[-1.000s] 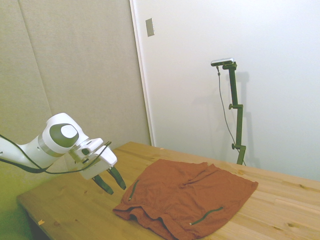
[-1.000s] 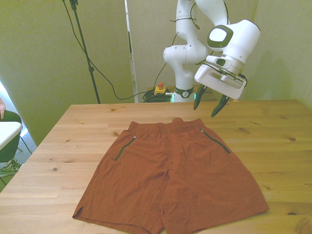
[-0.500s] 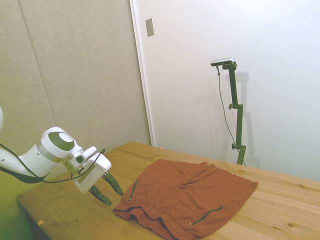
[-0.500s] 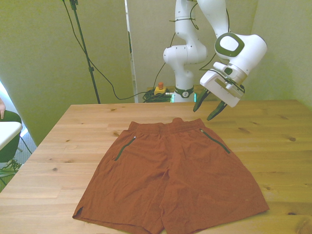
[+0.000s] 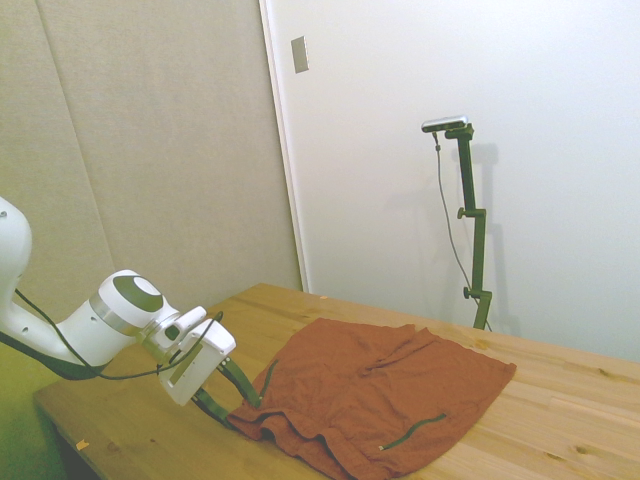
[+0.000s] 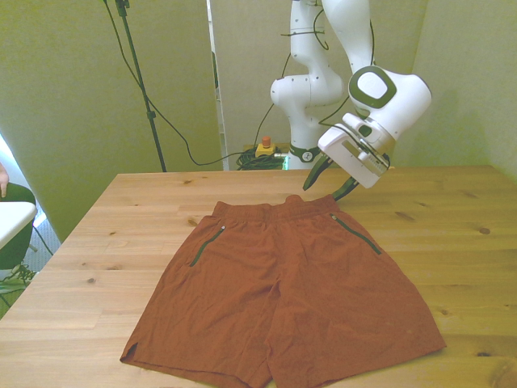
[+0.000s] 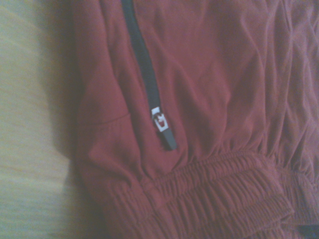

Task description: Fold the shorts

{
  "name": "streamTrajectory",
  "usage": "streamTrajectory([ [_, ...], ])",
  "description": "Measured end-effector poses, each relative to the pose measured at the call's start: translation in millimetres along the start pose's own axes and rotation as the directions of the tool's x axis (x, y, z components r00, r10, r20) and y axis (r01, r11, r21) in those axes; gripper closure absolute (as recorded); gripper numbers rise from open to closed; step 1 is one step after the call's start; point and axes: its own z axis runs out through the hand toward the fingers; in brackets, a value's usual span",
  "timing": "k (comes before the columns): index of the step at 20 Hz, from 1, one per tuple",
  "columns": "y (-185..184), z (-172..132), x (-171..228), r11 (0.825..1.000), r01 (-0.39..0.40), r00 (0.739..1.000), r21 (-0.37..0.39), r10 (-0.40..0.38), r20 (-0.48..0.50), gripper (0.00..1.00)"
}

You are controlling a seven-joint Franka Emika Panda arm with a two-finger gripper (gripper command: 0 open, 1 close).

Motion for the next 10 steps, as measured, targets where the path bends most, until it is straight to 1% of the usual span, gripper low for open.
streamTrajectory([
  [4,0.6,2.1,3.6,1.000,-0.006,1.000,0.017,0.006,-0.002,1.00],
  [7,-3.1,1.0,4.7,0.999,-0.006,1.000,0.051,0.007,-0.003,1.00],
  [10,-6.9,0.3,2.4,0.998,0.002,1.000,0.063,-0.001,-0.003,1.00],
])
